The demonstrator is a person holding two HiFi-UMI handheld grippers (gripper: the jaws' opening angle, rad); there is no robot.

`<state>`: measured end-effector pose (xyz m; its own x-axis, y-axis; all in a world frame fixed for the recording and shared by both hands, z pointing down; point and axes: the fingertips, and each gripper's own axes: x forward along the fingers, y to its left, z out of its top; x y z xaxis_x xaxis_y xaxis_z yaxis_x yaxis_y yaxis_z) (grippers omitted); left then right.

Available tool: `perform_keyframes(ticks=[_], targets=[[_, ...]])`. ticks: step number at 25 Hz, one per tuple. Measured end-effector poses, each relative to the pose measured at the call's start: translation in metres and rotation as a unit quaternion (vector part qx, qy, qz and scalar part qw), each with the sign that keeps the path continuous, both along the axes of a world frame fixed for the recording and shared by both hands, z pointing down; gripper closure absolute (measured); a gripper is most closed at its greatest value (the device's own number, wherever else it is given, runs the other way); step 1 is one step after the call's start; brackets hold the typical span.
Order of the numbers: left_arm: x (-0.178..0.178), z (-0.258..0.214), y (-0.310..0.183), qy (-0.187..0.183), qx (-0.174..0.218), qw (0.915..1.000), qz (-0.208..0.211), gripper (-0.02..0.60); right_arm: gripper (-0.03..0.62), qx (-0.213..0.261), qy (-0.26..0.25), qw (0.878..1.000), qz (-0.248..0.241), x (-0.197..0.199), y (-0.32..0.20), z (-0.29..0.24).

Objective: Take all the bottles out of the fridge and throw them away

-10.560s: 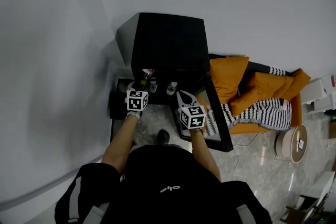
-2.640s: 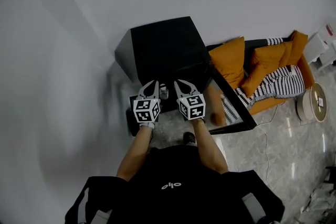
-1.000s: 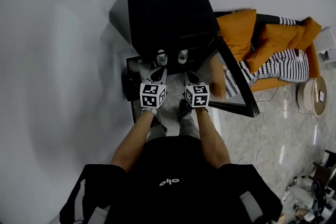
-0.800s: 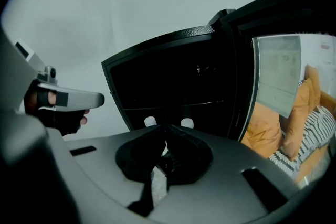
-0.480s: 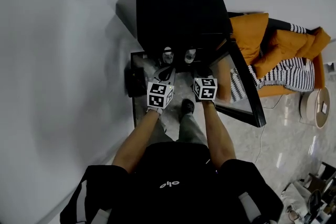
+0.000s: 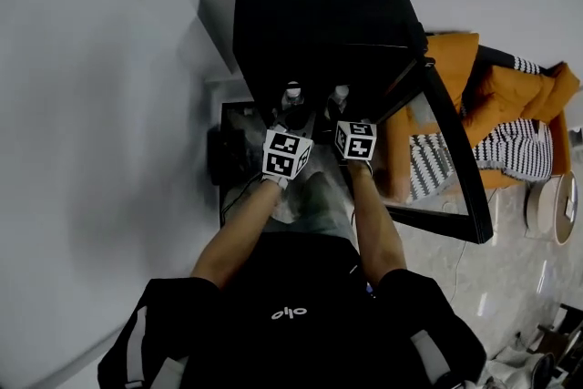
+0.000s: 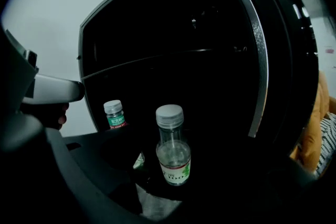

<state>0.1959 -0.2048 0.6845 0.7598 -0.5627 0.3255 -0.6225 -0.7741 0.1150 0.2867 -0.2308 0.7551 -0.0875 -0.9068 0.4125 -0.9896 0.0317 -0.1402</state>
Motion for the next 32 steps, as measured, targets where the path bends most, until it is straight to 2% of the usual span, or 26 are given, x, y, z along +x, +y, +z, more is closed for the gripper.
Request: perform_keyframes(ticks=[11,12,13,21,26,32], targets=[[0.014,0.031,-0.028,-0.005,0.014,0.9998,0.013,0.575,0.330,0.038,0.014,0.999,-0.003,0.007,-0.035,0.014],[0.015,0.032,-0.030,-0.005,0.014,0.9998,0.014,0.574,0.349,0.041,0.018,0.999,-0.004,0.007,-0.036,0.013],[0.015,0.033,-0.030,-0.005,0.015,0.9998,0.015,0.575,0.393,0.044,0.022,0.999,-0.006,0.007,-0.036,0.013],[0.007,0.030,-0.021,-0.004,0.015,0.9997,0.020,0.574,0.395,0.050,0.022,0.999,-0.004,0.002,-0.014,0.001],[-0.008,-0.006,0.003,-0.009,-0.005,0.9997,0.022,0.575,0.395,0.026,0.023,0.999,-0.003,-0.010,0.025,-0.033],[-0.011,-0.085,0.025,-0.008,-0.016,0.9993,0.034,0.574,0.395,0.024,0.018,1.000,0.004,-0.017,0.060,-0.125]])
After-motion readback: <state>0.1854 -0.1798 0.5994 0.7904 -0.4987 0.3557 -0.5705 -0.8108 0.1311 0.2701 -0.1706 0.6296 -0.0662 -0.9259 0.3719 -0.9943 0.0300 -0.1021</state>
